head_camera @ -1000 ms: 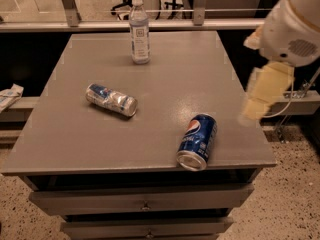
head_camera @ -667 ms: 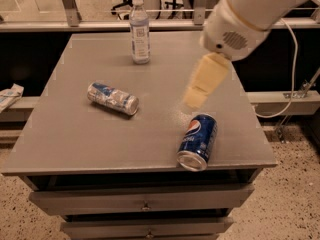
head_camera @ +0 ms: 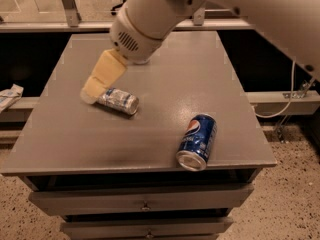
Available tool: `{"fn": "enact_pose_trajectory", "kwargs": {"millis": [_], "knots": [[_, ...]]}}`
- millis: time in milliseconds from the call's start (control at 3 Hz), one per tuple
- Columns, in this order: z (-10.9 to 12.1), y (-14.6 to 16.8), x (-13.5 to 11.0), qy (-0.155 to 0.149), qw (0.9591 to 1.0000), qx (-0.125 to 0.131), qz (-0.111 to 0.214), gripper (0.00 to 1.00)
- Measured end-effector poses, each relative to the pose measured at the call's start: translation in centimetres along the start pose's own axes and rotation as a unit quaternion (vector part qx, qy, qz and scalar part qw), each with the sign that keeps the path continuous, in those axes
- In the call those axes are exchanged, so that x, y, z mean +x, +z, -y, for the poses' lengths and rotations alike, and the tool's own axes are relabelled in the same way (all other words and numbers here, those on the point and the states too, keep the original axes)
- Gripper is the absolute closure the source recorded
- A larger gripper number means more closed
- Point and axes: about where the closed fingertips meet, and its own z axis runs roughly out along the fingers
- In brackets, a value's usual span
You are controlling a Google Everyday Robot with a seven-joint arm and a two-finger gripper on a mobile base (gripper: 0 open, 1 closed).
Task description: Pick redbull can
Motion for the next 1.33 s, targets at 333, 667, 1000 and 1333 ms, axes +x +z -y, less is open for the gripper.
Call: {"fn": "enact_pose_trajectory", "kwargs": {"millis": [333, 667, 1000, 1333], "knots": [[-0.7, 4.4, -2.0, 0.008, 0.9999, 0.012, 0.008, 0.0], [-0.1, 7.7, -1.7, 0.02, 0.9995, 0.025, 0.006, 0.0], [0.7, 12.0, -0.2, 0.027, 0.9991, 0.031, -0.008, 0.0], [1.2, 13.9, 0.6, 0.029, 0.9989, 0.032, -0.016, 0.0]]}}
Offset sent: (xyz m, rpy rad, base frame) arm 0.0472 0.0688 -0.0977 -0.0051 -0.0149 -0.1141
